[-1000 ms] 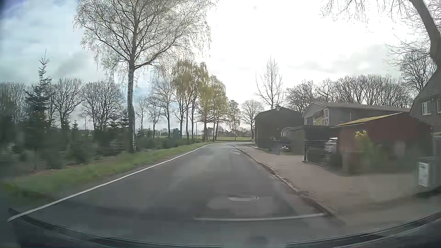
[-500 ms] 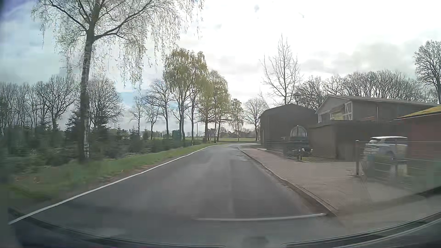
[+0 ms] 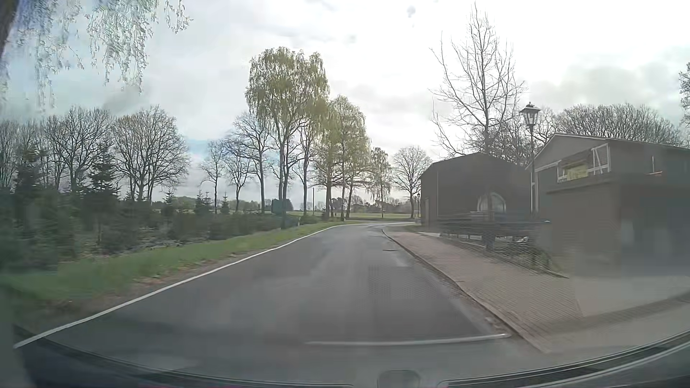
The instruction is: Follow the waypoints while adhering to traffic rules and regulations
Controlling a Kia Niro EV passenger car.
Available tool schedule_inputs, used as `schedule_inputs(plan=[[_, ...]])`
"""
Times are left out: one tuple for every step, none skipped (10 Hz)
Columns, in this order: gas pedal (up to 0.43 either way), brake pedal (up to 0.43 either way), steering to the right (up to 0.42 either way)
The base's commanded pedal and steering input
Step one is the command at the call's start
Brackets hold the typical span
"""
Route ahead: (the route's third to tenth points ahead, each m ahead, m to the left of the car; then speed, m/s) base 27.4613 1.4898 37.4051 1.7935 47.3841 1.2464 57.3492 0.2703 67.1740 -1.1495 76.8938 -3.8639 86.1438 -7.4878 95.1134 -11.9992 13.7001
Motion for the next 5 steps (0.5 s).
schedule_inputs(plan=[[0.177,0.0,-0.015],[0.177,0.0,-0.014],[0.177,0.0,-0.012],[0.177,0.0,-0.008],[0.177,0.0,-0.003]])
